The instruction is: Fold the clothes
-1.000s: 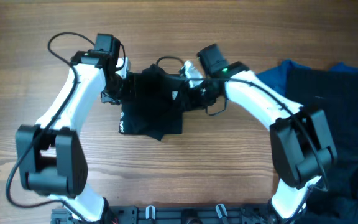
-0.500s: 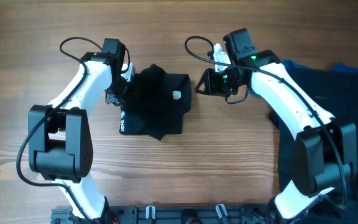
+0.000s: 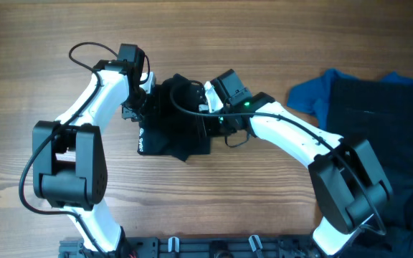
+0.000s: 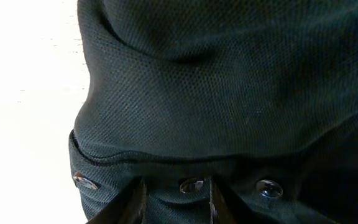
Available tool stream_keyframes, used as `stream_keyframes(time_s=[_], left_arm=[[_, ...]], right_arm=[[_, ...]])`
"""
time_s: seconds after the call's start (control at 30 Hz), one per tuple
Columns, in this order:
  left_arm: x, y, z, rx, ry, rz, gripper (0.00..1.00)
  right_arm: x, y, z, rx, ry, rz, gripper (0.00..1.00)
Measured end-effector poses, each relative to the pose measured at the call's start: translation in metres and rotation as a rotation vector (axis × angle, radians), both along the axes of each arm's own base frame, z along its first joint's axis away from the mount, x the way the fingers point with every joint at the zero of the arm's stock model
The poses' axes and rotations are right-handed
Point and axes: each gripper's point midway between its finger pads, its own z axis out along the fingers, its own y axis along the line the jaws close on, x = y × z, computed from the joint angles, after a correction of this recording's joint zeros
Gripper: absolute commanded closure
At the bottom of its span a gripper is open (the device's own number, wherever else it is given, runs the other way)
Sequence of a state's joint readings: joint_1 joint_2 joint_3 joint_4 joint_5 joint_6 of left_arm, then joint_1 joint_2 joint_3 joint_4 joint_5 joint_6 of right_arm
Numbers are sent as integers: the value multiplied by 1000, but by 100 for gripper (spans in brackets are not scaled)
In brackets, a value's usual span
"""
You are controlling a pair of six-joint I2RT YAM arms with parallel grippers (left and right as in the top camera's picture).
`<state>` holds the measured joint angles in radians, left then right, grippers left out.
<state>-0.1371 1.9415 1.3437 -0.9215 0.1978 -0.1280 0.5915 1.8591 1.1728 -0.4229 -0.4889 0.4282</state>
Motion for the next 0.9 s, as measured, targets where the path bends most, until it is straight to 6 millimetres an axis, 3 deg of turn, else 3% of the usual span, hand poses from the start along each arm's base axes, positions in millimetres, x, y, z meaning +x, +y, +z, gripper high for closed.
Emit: stream_keyframes(time_s=[0.03,0.1,0.3,0.37,0.47,0.57,0.77,0.83,0.9], left_arm=[[0,0,0,0,0,0,66],[0,0,0,0,-1,0,66],[0,0,0,3,-2,0,65],[1,1,0,3,-2,0,65],[0,1,0,3,-2,0,64],[1,0,0,3,-2,0,62],[1,0,0,3,-3,-3,62],[1,0,0,3,-3,-3,61],[1,0,0,3,-4,-3,61]], right_arm=[[5,4,0,15,-19,-3,87],[11,7,-3,27,-29,-12,96],[14,-1,-10,12,-8,-29,96],[17,-30,-14,-48,45,-90,96],[20,-55,-5,-83,75,-144,96],[12,-57,1,-81,102,-140,94],[-38,-6,-8,-45,144,-22,59],[-46,8,-12,-31,153,-30,46],[-42,19,-18,-13,147,-52,42]])
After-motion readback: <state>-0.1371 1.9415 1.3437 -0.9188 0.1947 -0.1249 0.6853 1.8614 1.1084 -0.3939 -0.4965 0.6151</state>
